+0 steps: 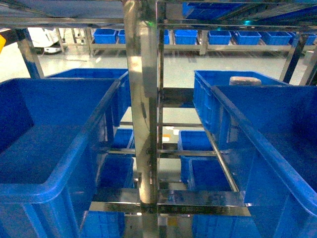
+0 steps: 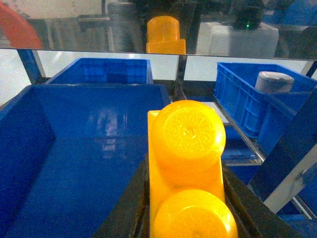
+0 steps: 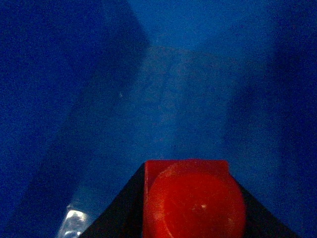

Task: Sort and place red and yellow blocks in left bins

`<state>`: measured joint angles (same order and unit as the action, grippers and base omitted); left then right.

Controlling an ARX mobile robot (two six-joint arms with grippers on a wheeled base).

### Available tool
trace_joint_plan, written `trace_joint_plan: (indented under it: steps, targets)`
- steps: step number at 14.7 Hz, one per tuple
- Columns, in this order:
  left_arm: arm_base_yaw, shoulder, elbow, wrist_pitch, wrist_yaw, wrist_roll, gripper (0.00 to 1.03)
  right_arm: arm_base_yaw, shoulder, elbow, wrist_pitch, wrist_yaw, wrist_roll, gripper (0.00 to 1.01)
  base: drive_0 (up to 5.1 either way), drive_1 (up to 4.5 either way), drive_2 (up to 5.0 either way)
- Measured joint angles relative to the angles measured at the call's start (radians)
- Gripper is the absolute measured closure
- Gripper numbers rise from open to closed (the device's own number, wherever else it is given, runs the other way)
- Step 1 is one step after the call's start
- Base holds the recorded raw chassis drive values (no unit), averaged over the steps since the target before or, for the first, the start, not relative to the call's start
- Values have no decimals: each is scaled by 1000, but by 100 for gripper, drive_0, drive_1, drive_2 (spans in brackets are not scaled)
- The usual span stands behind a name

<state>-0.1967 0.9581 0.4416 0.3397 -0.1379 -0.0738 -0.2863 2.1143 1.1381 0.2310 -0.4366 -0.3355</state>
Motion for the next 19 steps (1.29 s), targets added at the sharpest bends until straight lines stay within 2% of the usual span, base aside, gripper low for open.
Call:
trace_joint_plan:
  steps: [4,5,6,9,11,16,17,18,19]
  targets:
    - [0,0,0,0,0,0,76,-10,5,8,40,-13,-7,25,0,0,0]
    - [0,0,0,0,0,0,76,-9,4,3,69,-14,-10,14,0,0,0]
    - [0,0,0,0,0,0,76,-8,-4,-14,91,-13,5,2,0,0,0]
    - [0,0,0,0,0,0,76,-9,-65,-98,194,-1,62,3,0,0,0]
    - [0,0,0,0,0,0,76,-18,-148,-202,291,4,95,3,0,0,0]
    - [0,0,0,0,0,0,76,-53,-436,-569,542,17,98,3,0,0,0]
    - [0,0,0,0,0,0,76,-58,-525,-642,612,52,101,3,0,0,0]
    - [0,0,0,0,0,0,76,-64,-620,-702,651,95,122,3,0,0,0]
    - [0,0,0,0,0,0,76,-77,-719,-749,628,106,144,3,0,0,0]
